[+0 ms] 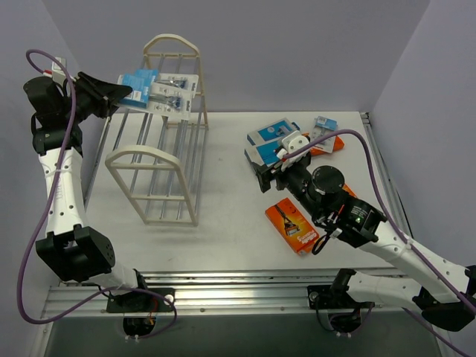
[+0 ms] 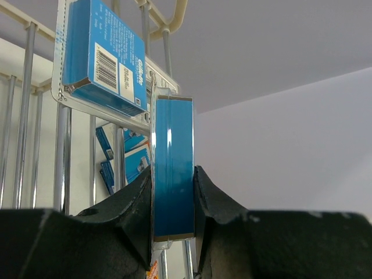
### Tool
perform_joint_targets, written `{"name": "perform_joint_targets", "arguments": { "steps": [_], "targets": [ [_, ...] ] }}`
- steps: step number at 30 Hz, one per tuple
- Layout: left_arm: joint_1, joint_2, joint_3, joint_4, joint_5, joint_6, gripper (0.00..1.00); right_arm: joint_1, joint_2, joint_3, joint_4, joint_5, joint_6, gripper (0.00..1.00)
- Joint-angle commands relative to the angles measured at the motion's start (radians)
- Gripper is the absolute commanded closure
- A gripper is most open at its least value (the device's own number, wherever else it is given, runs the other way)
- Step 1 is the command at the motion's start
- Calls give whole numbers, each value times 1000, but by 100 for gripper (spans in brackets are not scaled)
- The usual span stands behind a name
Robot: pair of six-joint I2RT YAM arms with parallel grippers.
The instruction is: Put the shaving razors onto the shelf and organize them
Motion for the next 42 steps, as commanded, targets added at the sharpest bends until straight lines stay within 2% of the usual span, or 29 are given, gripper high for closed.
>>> {"name": "perform_joint_targets", "arguments": {
  "steps": [1, 13, 19, 23, 25, 27, 35, 42],
  "targets": [
    [7, 19, 13, 19, 3, 36, 92, -12, -24, -11, 42, 21, 0, 24],
    [9, 51, 31, -29, 14, 71, 68, -43, -27, -40, 42, 6, 14, 24],
    [14, 62, 44, -38, 14, 76, 60, -60, -31, -48, 39, -6, 17, 24],
    [15, 67, 51, -50, 12, 86, 47, -75, -35, -57, 38, -22, 21, 24],
    [18, 70, 53, -55, 12, 89, 46, -87, -36, -60, 36, -28, 26, 23],
    [21, 67, 53, -55, 6, 89, 39, -97, -39, -62, 32, -38, 28, 23],
    [26, 79, 88, -66, 6, 92, 29, -147, -67, -94, 16, -80, 40, 23],
    [26, 93, 108, -63, 8, 89, 27, -170, -77, -112, 7, -97, 43, 24]
  ]
}}
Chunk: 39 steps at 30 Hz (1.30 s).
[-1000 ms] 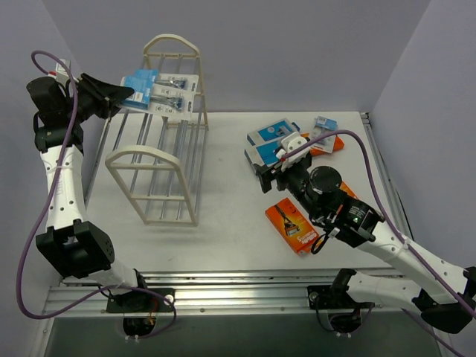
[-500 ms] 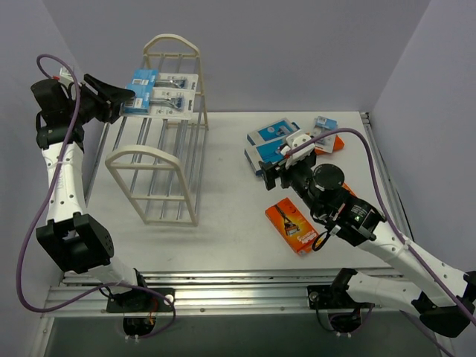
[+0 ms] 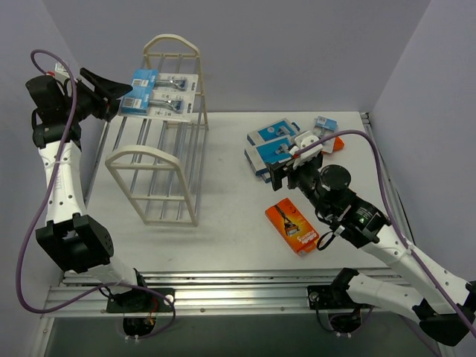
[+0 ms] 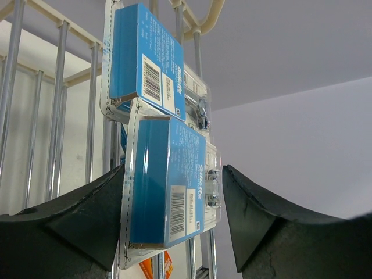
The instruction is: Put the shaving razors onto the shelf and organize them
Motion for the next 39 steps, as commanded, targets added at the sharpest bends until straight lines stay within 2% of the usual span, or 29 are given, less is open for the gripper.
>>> {"name": "perform_joint_targets", "arguments": {
  "steps": [1, 7, 13, 33, 39],
  "targets": [
    [8, 10, 51, 17, -1, 12, 27, -15, -15, -9, 16, -22, 9, 23],
    [8, 1, 28, 19, -3, 18, 24, -25, -7, -15, 18, -32, 10, 23],
    [8, 2, 33, 5, -12, 51, 13, -32, 1, -32, 26, -47, 21, 23],
    [9, -2, 110, -143, -96, 186, 8, -51, -5, -78, 21, -52, 38, 23],
    [80, -24, 152, -194, -113, 223, 2, -78, 30, -85, 19, -55, 61, 21]
  ]
}}
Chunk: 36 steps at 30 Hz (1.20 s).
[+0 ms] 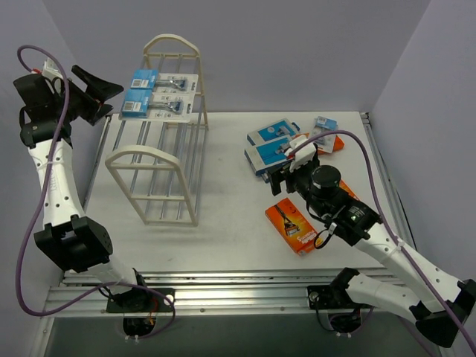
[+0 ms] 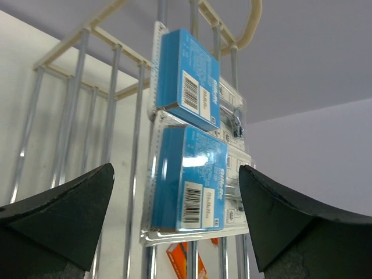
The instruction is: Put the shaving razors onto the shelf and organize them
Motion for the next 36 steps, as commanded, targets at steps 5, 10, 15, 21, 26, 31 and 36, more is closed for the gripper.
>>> {"name": "perform_joint_targets", "arguments": {
  "steps": [5, 10, 15, 21, 26, 31, 36],
  "targets": [
    [102, -82, 111, -132, -124, 133, 4, -78, 69, 22, 24, -31, 71, 20],
    [110, -228, 88, -175, -289, 226, 4, -185, 110, 58, 29, -144, 142, 19],
    [67, -442, -21, -130, -379, 264, 4, -303, 170, 88, 24, -195, 252, 19],
    [-29, -669, -212, -126, -494, 326, 5, -408, 242, 91, 24, -238, 358, 19],
    [-89, -864, -436, -80, -566, 337, 6, -474, 294, 91, 18, -203, 432, 20],
    [-155, -998, -560, -78, -676, 378, 6, -553, 383, 91, 51, -139, 478, 23],
    [-213, -1053, -645, -83, -727, 429, 6, -587, 544, 176, 82, -28, 470, 26]
  ]
}}
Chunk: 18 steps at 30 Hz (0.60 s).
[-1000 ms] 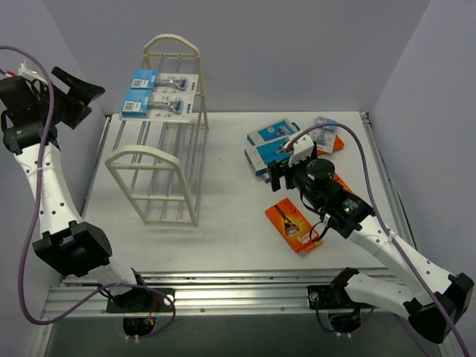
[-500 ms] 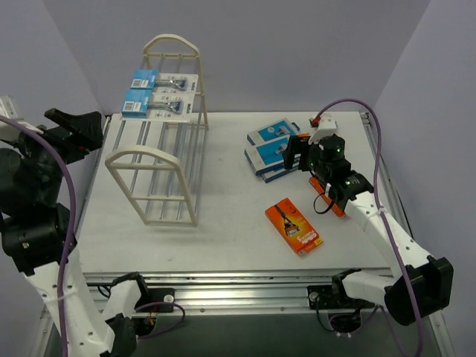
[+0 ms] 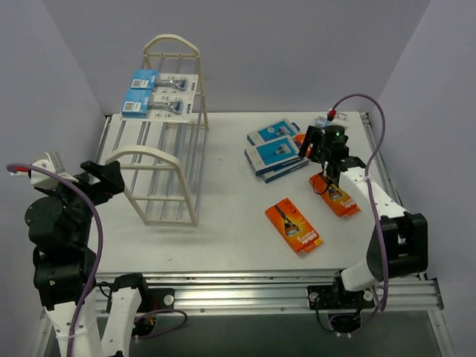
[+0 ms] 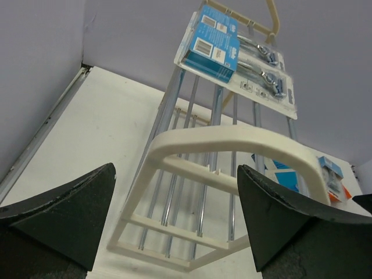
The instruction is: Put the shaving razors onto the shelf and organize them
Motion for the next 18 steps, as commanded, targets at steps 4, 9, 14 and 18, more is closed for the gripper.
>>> {"name": "perform_joint_targets", "arguments": {
  "steps": [4, 9, 14, 18],
  "targets": [
    [-84, -73, -73, 30, -160, 95, 6, -44, 247, 210, 69, 117, 18, 28],
    [-199, -127, -143, 46, -304, 165, 6, -66, 442, 394, 49, 137, -2, 28],
    [-229, -171, -174, 38, -363, 164, 6, -103, 596, 583, 6, 152, 13, 28],
    [-266, -187, -201, 38, -421, 168, 6, -133, 711, 686, -23, 142, 16, 30]
  ]
}}
